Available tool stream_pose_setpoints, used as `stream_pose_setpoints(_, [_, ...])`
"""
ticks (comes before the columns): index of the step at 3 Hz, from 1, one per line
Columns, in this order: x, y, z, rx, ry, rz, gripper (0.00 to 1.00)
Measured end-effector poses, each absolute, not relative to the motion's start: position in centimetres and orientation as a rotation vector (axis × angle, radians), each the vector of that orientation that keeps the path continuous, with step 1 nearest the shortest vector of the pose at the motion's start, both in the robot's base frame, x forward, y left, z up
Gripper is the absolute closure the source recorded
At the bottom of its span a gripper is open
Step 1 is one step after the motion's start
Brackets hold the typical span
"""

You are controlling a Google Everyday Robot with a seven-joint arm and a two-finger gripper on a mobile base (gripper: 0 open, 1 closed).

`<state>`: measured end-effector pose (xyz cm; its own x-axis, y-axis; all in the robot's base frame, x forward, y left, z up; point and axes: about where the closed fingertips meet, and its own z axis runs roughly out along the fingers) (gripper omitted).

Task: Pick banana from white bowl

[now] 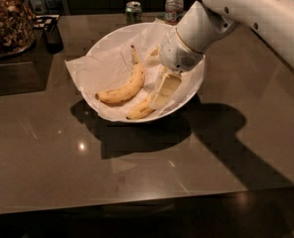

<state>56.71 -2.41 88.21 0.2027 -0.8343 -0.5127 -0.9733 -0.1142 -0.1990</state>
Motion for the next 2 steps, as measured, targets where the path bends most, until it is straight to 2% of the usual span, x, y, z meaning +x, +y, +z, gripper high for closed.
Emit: stream_pose_setpoints(2, [57.26, -2.2, 87.94, -2.02, 1.675, 0.362, 0.22])
